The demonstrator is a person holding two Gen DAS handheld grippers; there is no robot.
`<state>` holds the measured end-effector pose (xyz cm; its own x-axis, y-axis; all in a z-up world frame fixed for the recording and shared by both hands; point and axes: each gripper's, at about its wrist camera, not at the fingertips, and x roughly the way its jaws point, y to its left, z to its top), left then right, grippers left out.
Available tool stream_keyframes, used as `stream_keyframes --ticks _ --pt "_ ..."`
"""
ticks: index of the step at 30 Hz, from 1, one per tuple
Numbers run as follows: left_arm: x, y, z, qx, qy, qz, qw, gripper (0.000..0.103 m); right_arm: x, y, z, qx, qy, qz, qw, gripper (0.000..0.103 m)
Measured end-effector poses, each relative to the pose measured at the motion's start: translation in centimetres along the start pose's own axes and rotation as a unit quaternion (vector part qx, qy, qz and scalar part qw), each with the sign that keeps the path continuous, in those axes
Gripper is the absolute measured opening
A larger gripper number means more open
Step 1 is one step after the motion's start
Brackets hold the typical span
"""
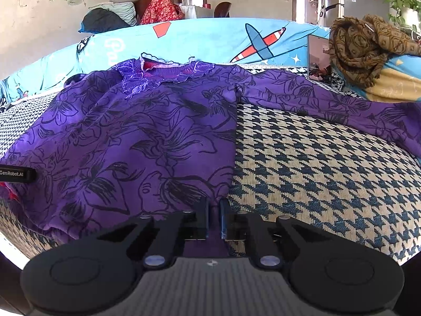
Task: Fold clothes
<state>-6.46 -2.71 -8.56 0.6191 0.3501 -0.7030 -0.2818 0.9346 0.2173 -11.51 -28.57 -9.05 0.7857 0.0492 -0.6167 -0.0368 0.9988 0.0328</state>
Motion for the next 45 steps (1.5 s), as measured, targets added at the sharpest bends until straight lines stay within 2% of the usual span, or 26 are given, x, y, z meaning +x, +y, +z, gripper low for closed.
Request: stream_keyframes --ticks 3,6,10,13,14,21,25,29,32,36,38,41,43,45 --pt "-0.1 -0.2 -0.1 0.009 -0.003 0.005 0.9999 0.103 -1.5 -0.4 0.6 0.007 -0.045 -0.021 0.999 0.005" --pt "-0.3 -0.6 -0.1 0.021 -0.009 0.011 0.9997 0.103 -3.9 0.3 1.3 -0.036 -0.115 -0.071 0.990 0.005" --pt "-0.3 -0.6 -0.2 0.024 -0.008 0.014 0.9996 0.103 -3.4 0.8 0.9 -0.056 -0.080 -0.074 0.992 0.005" --pt "-0.4 -0.4 -0.2 0.031 -0.008 0.025 0.9992 0.103 -1.7 0.8 0.4 -0.054 -0.019 -0.069 0.996 0.005" --pt "-0.4 -0.4 -0.3 0.034 -0.008 0.035 0.9988 0.103 -1.6 0.7 0.3 -0.051 -0.014 -0.069 0.996 0.006" --pt "0.0 0.3 -0.2 0.031 -0.006 0.090 0.9954 0.103 -2.3 0.3 0.4 -0.028 -0.039 -0.064 0.997 0.010" --pt "0.5 1.5 -0.2 0.011 0.006 0.102 0.9947 0.103 -2.8 0.2 0.9 -0.018 -0.056 -0.054 0.997 0.015" --pt "1.1 3.0 -0.1 -0.015 0.017 0.125 0.9919 0.103 -2.2 0.2 1.6 -0.012 -0.044 -0.035 0.998 0.018" --pt "1.6 4.5 0.1 -0.050 0.032 0.119 0.9912 0.103 -1.3 0.1 2.5 -0.011 -0.034 -0.014 0.999 0.018" --pt "1.3 5.4 0.1 -0.072 0.017 0.146 0.9866 0.103 0.2 -0.1 4.0 -0.025 -0.027 0.003 0.999 0.018" --pt "0.6 6.3 0.3 -0.098 0.004 0.154 0.9832 0.103 1.2 -0.5 4.9 -0.027 -0.017 0.016 0.999 0.019" --pt "-0.6 7.5 0.7 -0.138 -0.017 0.121 0.9828 0.103 3.0 -1.2 6.4 -0.019 0.003 0.037 0.999 0.020" --pt "-0.8 7.2 1.1 -0.123 -0.023 0.112 0.9857 0.103 4.2 -1.7 7.4 -0.015 0.011 0.039 0.999 0.020" --pt "-0.5 6.5 1.7 -0.102 -0.012 0.088 0.9909 0.103 5.4 -2.3 8.4 -0.007 0.018 0.041 0.999 0.022"
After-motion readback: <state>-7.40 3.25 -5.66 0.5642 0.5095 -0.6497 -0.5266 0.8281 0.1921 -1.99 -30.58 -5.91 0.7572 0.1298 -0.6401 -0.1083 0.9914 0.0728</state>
